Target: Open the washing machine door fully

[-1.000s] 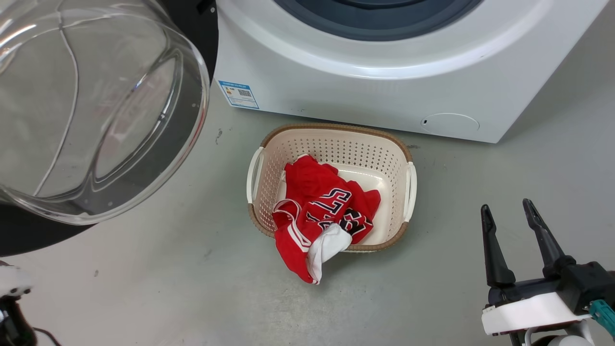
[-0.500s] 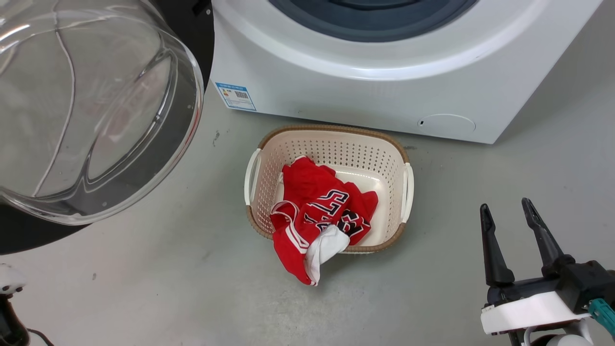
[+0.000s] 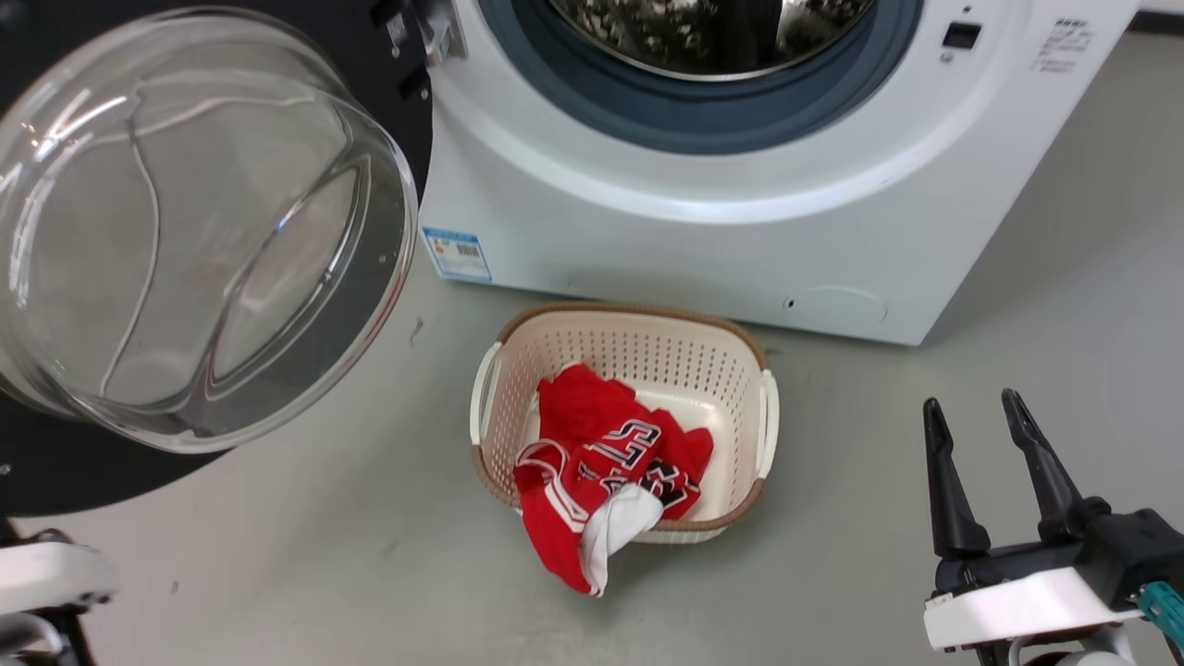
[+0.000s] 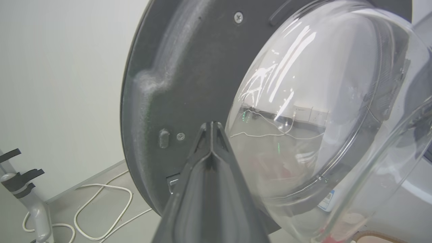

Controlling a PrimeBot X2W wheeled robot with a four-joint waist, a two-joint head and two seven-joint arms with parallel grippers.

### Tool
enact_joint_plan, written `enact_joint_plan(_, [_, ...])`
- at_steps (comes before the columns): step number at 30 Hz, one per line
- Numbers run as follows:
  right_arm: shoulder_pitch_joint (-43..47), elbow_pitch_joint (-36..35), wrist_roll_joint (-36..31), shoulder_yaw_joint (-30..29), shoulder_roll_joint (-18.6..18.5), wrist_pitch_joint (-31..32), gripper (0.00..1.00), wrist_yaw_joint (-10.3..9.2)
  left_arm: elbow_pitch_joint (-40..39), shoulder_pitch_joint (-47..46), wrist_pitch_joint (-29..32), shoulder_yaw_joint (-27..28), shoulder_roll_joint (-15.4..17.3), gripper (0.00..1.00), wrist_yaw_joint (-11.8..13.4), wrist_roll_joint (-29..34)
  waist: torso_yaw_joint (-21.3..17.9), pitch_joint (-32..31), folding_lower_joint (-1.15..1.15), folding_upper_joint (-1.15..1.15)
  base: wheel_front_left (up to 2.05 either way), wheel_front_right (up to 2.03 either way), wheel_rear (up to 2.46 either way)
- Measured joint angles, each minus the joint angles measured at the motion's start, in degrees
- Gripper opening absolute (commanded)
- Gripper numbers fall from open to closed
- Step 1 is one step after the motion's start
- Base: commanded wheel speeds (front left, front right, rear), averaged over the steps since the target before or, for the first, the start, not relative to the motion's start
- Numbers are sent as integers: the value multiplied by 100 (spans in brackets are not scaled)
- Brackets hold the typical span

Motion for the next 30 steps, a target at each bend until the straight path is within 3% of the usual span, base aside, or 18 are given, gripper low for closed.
enact_joint_plan(10, [341, -31, 147, -59, 0, 0, 100, -1, -1176, 921, -1, -882, -226, 0, -7, 226, -231, -655, 0, 0, 0, 0, 0])
enact_joint_plan(15, [483, -48, 179, -75, 0, 0, 100, 0, -1396, 1254, -1, -1328, -269, 0, 1, 182, -411, -879, -1, 0, 0, 0, 0])
enact_joint_plan(16, [559, -73, 187, -85, 1, 0, 100, -1, -1432, 1390, -1, -1546, -283, 17, 29, 64, -510, -970, -1, 0, 0, 0, 0])
enact_joint_plan(17, [559, -73, 187, -85, 1, 0, 100, -1, -1432, 1390, -1, -1546, -283, 46, 29, 64, -510, -970, -1, 0, 0, 0, 0])
enact_joint_plan(18, [579, -92, 190, -88, 1, 0, 100, 0, -1438, 1456, -1, -1663, -287, 100, 40, 12, -566, -1004, -1, 0, 0, 0, 0])
enact_joint_plan(30, [771, -291, 246, 0, 0, -1, 100, -1, -1405, 1858, 0, -2981, -296, 100, 289, -424, -1089, -1121, -1, 0, 0, 0, 0])
